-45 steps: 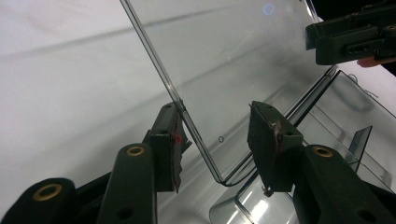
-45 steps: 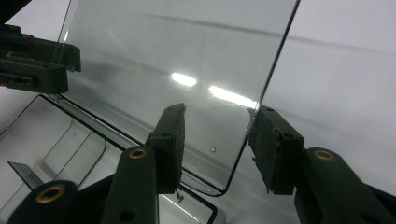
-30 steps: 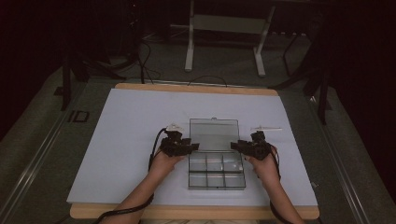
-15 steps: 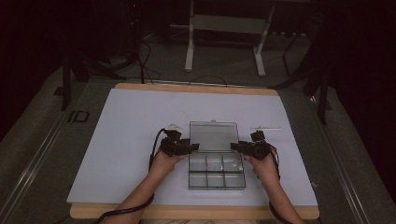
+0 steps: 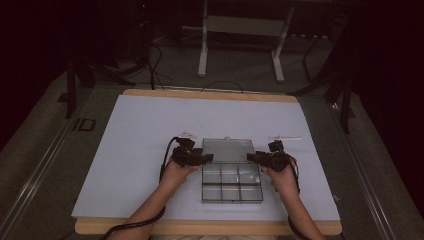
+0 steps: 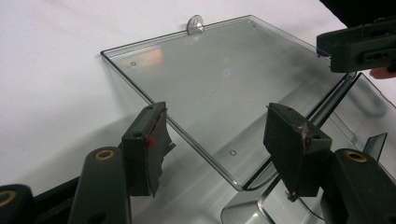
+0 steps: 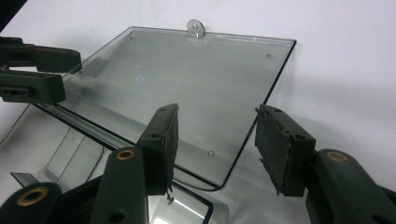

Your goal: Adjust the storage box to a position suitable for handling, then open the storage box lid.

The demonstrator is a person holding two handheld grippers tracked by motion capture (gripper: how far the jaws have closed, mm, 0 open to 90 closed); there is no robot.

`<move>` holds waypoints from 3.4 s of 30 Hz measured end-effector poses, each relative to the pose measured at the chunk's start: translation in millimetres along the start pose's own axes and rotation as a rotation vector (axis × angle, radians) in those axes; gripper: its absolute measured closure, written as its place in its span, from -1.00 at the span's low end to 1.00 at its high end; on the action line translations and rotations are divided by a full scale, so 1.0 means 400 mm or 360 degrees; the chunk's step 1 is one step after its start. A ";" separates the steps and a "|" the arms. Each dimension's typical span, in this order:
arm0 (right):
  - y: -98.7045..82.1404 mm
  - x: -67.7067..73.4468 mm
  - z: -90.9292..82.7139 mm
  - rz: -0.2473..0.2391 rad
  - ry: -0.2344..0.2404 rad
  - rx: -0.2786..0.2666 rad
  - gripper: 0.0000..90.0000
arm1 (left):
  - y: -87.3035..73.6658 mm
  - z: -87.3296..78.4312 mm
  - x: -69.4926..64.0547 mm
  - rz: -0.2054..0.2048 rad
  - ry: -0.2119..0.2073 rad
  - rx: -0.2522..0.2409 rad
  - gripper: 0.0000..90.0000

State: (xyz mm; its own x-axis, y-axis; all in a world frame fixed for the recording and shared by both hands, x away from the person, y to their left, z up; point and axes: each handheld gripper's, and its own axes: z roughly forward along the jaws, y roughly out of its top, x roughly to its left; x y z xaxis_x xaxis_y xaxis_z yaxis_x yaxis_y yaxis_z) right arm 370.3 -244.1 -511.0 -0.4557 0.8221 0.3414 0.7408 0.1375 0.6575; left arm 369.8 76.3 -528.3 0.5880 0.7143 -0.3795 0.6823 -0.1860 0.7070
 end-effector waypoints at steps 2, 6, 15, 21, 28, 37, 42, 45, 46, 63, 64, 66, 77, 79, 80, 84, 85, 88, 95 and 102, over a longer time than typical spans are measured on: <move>0.002 0.002 -0.006 -0.0013 -0.0006 -0.0013 0.09 | -0.001 -0.006 -0.001 0.0012 0.0007 -0.0002 -0.10; 0.001 0.005 -0.015 -0.0051 -0.0015 -0.0030 0.08 | -0.002 -0.019 -0.002 0.0039 -0.0002 0.0006 -0.10; -0.005 0.005 -0.040 -0.0143 0.0016 -0.0095 0.10 | -0.019 -0.058 -0.018 0.0125 -0.0039 0.0005 -0.10; -0.001 0.015 -0.075 -0.0235 0.0035 -0.0166 0.07 | -0.022 -0.089 -0.038 0.0242 -0.0041 -0.0011 -0.10; -0.013 0.015 -0.102 -0.0371 0.0074 -0.0159 0.07 | -0.033 -0.120 -0.026 0.0280 -0.0099 -0.0039 -0.40; -0.043 -0.024 -0.129 -0.0418 0.0053 -0.0148 0.09 | -0.058 -0.139 0.001 0.0266 -0.0096 -0.0037 -0.68; -0.053 -0.043 -0.151 -0.0432 0.0020 -0.0159 0.10 | -0.071 -0.138 0.006 0.0325 -0.0060 0.0007 -0.90; -0.061 -0.058 -0.164 -0.0440 -0.0008 -0.0158 0.11 | -0.084 -0.139 0.010 0.0351 -0.0060 0.0022 -0.94; -0.065 -0.065 -0.170 -0.0447 -0.0018 -0.0158 0.13 | -0.087 -0.140 0.012 0.0357 -0.0065 0.0015 -0.94; -0.134 -0.154 -0.188 -0.0447 -0.0195 0.0032 0.49 | -0.185 -0.192 0.042 0.0445 0.0017 -0.0032 -0.94; -0.137 -0.154 -0.183 -0.0448 -0.0203 0.0047 0.49 | -0.189 -0.194 0.043 0.0440 0.0023 -0.0040 -0.94; -0.147 -0.156 -0.174 -0.0445 -0.0213 0.0075 0.51 | -0.196 -0.197 0.042 0.0445 0.0027 -0.0049 -0.94; -0.170 -0.140 -0.163 -0.0490 -0.0333 0.0093 0.82 | -0.215 -0.203 0.043 0.0438 0.0054 -0.0093 -0.94; -0.169 -0.138 -0.160 -0.0508 -0.0343 0.0098 0.92 | -0.215 -0.202 0.043 0.0438 0.0053 -0.0093 -0.94; -0.167 -0.139 -0.159 -0.0491 -0.0343 0.0095 0.95 | -0.215 -0.202 0.043 0.0437 0.0053 -0.0095 -0.94; -0.161 -0.144 -0.161 -0.0415 -0.0335 0.0086 0.98 | -0.213 -0.204 0.043 0.0435 0.0052 -0.0107 -0.94; -0.159 -0.144 -0.163 -0.0407 -0.0343 0.0074 0.98 | -0.213 -0.204 0.044 0.0437 0.0049 -0.0107 -0.94; -0.141 -0.139 -0.181 -0.0371 -0.0328 0.0025 0.98 | -0.215 -0.205 0.045 0.0443 0.0051 -0.0103 -0.94; -0.103 -0.111 -0.216 -0.0384 -0.0323 -0.0023 0.98 | -0.217 -0.205 0.046 0.0445 0.0055 -0.0111 -0.94; -0.063 -0.068 -0.245 -0.0422 -0.0293 -0.0084 0.98 | -0.217 -0.205 0.046 0.0441 0.0053 -0.0113 -0.94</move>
State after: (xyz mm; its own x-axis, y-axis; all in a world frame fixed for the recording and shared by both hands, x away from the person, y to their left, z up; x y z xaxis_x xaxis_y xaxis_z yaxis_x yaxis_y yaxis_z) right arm 315.7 -323.9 -471.1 -0.5289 0.8482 0.0295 0.5794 0.3355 0.7428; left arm 285.9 160.9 -547.8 0.7324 0.6649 -0.1466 0.4646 -0.3306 0.8215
